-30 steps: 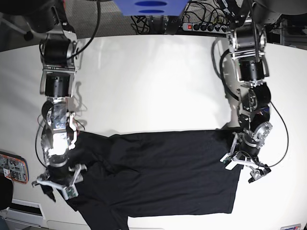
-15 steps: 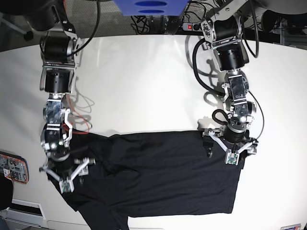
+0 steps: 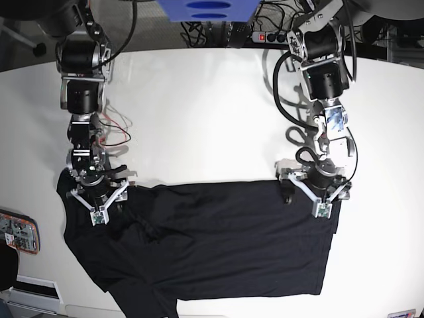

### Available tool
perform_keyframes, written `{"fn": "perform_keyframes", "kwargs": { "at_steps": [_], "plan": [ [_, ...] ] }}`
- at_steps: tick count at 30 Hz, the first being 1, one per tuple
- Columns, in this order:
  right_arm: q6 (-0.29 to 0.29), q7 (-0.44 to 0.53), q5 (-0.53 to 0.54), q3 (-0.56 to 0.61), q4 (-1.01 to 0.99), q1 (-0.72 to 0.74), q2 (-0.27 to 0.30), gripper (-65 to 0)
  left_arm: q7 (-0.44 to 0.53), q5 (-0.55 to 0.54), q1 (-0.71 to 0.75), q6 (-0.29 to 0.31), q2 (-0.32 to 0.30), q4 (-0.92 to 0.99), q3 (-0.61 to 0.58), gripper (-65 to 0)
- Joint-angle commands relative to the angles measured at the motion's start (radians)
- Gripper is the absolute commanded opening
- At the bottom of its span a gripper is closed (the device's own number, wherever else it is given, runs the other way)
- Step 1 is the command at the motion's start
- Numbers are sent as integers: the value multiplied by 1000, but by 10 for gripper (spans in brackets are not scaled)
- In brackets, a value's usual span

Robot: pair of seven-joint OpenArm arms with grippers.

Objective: Fold the T-shirt properly
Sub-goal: 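Lift the held edge back up with both grippers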

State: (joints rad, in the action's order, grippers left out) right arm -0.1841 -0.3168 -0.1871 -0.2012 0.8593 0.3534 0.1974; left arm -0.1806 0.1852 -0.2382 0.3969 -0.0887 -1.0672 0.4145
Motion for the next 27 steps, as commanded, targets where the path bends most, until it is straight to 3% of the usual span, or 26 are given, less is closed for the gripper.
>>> {"fn": "perform_keyframes", "kwargs": {
  "at_steps": [1, 19, 27],
  "plan": [
    [5, -3, -5, -2, 11, 23, 10, -277, 16, -8, -13, -8, -10, -15, 2, 0],
    [5, 0, -5, -2, 28, -172, 12, -277, 16, -10, 106, -8, -35, -26, 5, 0],
    [5, -2, -4, -2, 142, -265, 38, -277, 11, -10, 205, -8, -67, -161, 7, 0]
  ]
}}
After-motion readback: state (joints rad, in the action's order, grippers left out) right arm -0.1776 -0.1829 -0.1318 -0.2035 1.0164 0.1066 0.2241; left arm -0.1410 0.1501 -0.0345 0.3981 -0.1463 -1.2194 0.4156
